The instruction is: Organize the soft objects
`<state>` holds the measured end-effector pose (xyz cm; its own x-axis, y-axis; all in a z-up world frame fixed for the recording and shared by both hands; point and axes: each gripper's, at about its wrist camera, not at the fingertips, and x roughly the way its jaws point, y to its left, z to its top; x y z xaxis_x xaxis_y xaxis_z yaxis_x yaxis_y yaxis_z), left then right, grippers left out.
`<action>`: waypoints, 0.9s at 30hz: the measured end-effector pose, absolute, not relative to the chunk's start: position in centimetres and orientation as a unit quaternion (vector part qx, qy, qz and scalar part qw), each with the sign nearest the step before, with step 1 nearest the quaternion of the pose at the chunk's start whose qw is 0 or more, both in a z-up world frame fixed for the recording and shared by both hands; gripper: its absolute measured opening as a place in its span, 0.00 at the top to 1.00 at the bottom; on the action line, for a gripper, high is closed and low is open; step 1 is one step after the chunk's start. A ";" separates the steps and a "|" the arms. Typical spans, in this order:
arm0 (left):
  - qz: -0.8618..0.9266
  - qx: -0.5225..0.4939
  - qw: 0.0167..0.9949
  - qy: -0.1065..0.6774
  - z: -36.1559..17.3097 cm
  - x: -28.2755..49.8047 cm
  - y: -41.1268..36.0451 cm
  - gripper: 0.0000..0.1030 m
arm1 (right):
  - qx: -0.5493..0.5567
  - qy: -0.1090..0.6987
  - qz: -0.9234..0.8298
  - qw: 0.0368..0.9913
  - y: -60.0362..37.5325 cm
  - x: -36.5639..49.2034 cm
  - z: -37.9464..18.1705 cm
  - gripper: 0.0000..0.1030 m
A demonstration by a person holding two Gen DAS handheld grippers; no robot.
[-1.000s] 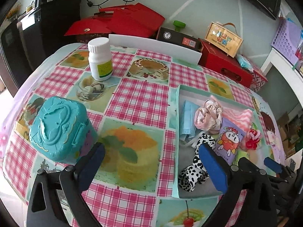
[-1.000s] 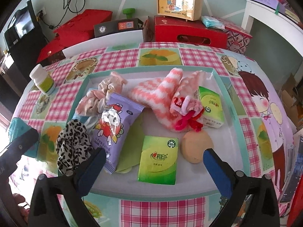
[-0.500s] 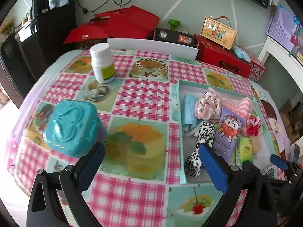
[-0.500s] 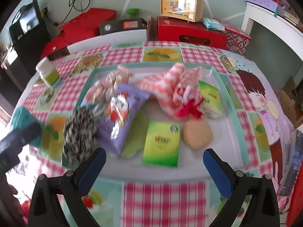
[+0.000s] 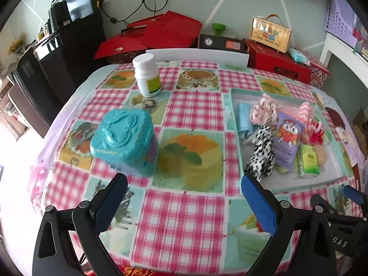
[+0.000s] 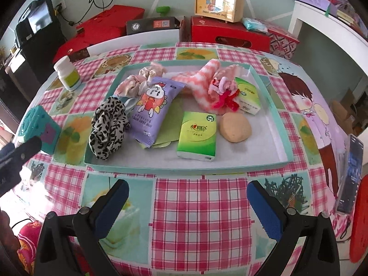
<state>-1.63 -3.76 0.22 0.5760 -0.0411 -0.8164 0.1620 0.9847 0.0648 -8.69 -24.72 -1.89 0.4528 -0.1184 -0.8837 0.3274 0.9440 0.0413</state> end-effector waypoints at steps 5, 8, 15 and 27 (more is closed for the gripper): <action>-0.053 0.067 0.884 0.460 -0.2 -2.4 -3.3 0.04 | 0.114 0.514 -0.135 0.839 -25.0 -9.0 -2.4 0.00; -0.055 0.061 0.880 0.468 -0.7 -2.7 -3.1 0.04 | 0.114 0.512 -0.139 0.840 -25.0 -9.2 -2.3 0.00; -0.056 0.067 0.879 0.469 -1.8 -3.2 -3.2 0.04 | 0.113 0.505 -0.138 0.845 -24.8 -9.3 -2.1 0.00; -0.053 0.083 0.877 0.471 -2.5 -3.4 -3.5 0.04 | 0.111 0.502 -0.135 0.847 -24.8 -9.3 -2.1 0.00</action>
<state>-3.36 -3.54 -2.47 0.5516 -0.0145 -0.8340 0.1715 0.9805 0.0964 -9.25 -24.75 -2.09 0.4596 -0.1170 -0.8804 0.3394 0.9392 0.0524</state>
